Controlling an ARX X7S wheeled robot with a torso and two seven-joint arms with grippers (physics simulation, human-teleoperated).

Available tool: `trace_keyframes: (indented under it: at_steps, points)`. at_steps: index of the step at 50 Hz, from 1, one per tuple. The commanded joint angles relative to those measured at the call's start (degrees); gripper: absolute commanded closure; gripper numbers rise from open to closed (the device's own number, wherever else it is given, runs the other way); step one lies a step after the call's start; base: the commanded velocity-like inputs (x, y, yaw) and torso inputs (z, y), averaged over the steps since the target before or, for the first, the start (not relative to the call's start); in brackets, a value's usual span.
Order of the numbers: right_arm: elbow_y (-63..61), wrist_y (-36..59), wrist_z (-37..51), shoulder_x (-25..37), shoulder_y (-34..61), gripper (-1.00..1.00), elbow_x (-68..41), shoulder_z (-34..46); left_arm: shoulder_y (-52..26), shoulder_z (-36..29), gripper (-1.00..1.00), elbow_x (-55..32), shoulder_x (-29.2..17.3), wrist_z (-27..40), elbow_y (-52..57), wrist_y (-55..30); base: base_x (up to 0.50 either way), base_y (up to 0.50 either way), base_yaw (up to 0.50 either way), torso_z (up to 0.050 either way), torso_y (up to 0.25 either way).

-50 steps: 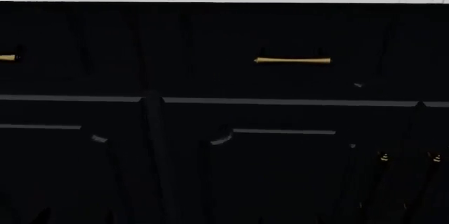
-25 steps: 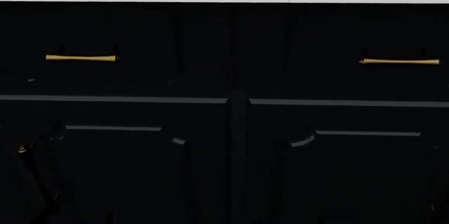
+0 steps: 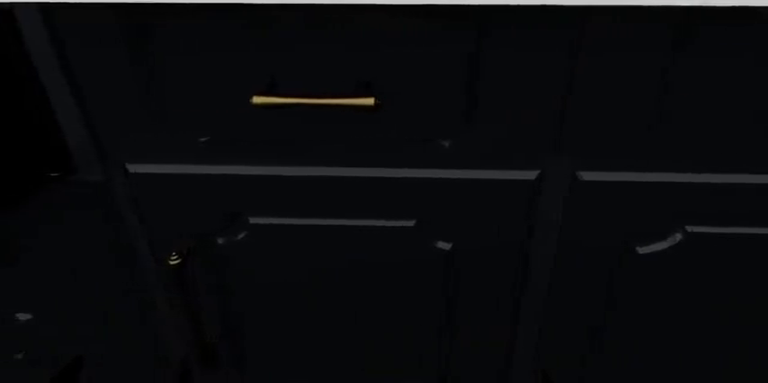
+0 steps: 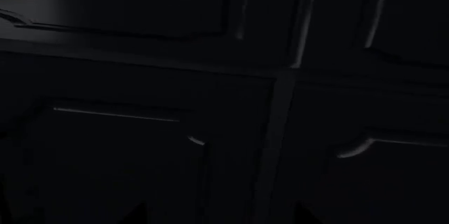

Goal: Close the oven door

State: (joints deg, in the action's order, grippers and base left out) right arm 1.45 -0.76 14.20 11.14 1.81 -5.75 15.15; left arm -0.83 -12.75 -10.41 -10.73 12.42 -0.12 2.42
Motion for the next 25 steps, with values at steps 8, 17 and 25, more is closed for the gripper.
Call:
trace_keyframes:
  at_steps: [8,17,25]
  points:
    - [0.3,-0.4,0.2,0.4,0.2,-1.00,-0.4,0.6,0.0,-0.5,-1.00,-0.4,-0.4,0.3,-0.2,0.7,0.00,0.42,0.00,0.000,0.000]
    - [0.3,-0.8,0.5,0.6,0.1,-1.00,-0.5,0.7,-0.1,-1.0,-1.00,0.0,-0.6,0.9,-0.2,0.6,0.00,0.24,0.00,0.000,0.000]
    - [0.0,-0.7,0.9,0.7,0.1,-1.00,-0.7,0.8,-0.2,-1.3,-1.00,0.0,-0.8,1.2,-0.1,0.0,0.00,0.00,0.00,-0.021,0.000]
